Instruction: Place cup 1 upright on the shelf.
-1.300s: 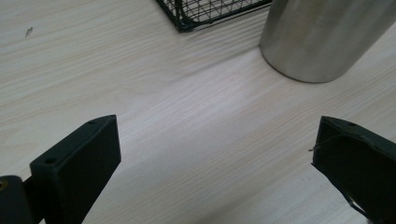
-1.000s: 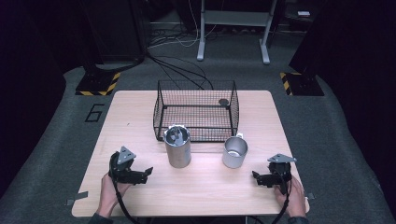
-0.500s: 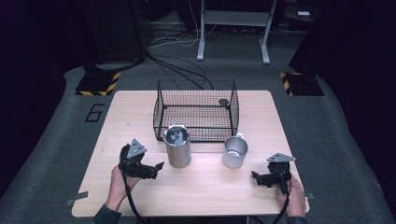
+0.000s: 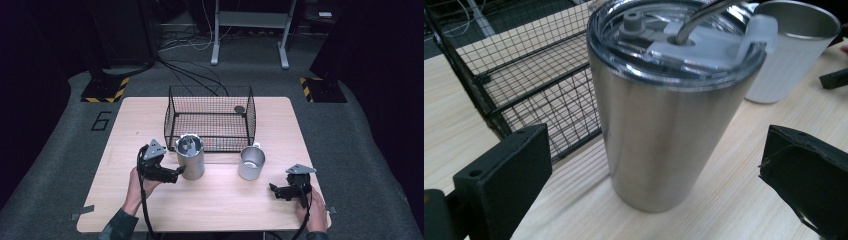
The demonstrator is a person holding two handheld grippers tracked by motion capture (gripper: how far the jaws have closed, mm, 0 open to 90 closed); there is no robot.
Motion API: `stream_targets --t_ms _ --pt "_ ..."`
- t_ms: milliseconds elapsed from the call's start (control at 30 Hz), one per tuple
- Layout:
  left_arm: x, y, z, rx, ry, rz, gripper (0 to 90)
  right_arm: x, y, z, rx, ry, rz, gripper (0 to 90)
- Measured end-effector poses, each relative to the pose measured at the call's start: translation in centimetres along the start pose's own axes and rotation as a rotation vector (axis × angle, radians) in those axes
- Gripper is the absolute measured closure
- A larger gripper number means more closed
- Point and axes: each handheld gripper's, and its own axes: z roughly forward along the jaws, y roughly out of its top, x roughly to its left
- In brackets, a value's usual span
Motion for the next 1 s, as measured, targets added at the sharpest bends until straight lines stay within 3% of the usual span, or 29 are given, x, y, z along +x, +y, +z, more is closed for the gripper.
stream_targets --t_ms 200,533,1000 --pt "0.0 0.9 0.9 -0.026 -0.029 -0.005 0.1 0.0 0.0 0.0 0.0 0.0 -0.001 0.0" --pt "-0.2 2.0 2.9 -0.042 -0.038 -0.001 0.1 0.0 0.0 0.0 -0.003 -0.002 -0.002 0.0" --pt "0.0 2.2 4.6 -0.071 -0.064 -0.02 0.1 0.0 0.0 0.0 -0.003 -0.001 -0.002 0.0"
